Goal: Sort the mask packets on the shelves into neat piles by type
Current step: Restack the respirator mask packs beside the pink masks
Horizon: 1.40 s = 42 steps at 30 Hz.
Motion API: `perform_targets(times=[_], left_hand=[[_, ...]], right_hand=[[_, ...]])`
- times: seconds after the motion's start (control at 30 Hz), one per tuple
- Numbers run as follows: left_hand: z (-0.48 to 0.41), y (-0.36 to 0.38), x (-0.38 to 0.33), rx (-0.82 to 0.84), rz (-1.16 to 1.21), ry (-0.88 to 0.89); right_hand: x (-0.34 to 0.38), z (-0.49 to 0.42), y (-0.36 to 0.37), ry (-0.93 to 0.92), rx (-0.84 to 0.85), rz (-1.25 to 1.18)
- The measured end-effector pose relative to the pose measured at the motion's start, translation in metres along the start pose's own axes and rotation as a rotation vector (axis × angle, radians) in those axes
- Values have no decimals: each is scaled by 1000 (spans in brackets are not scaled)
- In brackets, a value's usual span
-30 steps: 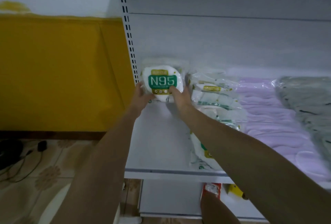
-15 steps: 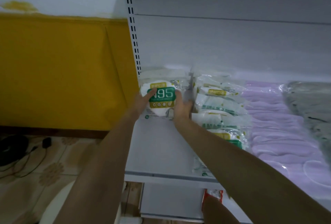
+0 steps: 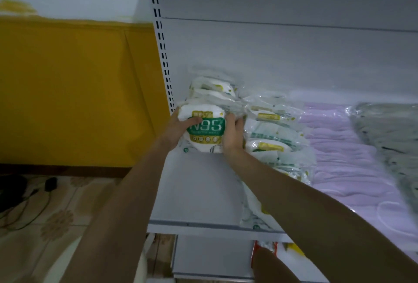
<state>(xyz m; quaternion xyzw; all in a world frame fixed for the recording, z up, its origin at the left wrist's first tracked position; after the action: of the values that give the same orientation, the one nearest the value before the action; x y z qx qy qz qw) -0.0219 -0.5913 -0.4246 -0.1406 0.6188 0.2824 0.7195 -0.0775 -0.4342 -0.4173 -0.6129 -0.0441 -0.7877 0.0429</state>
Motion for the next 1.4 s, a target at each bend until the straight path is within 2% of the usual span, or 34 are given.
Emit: perform_targets(times=[0.2,0.3,0.47,0.57,0.67,0.73,0.8,0.87,0.97,1.07,1.17,1.27,1.4], left_hand=[[-13,8,4,-53,-75,-39],[-12,-1,6,-63,-131,-40],[3,4,7,68,-282,-16],[18,9,5,-13,-283,9],[24,8,12,-106,-292,27],[26,8,15,-121,-306,39],[26,7,18,-116,-323,20],[28,9,19,-106,-317,16],[29,8,25,-115,-284,9],[30,5,32,-115,-241,1],[32,4,36,-106,-187,13],[32,6,36,-99,-175,44],[33,4,39,-133,-248,66]], right_hand=[[9,-21,-4,-12,-57,344],[24,-13,-1,-115,-132,481],[41,19,13,-387,-119,747],[38,25,26,-540,10,992],[10,23,30,-483,233,1263],[11,25,30,-513,244,1301],[27,23,37,-620,227,1323],[38,15,46,-675,302,1367],[29,0,49,-570,458,1410],[16,-3,48,-511,516,1410],[20,-1,49,-562,515,1471],[40,1,49,-720,427,1548],[34,-7,41,-626,543,1583]])
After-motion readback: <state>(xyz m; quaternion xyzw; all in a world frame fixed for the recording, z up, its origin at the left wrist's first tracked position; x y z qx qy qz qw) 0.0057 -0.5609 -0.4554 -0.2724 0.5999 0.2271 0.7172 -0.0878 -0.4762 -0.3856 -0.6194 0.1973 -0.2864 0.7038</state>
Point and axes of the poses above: each hand's wrist, its own z-axis away from the middle knuckle, its own y-axis out of the palm, x = y × z, the point moved 10 cm from there along -z, towards the middle knuckle, and after that the axes turned 6 degrees about -x, right-handed, at the moved point
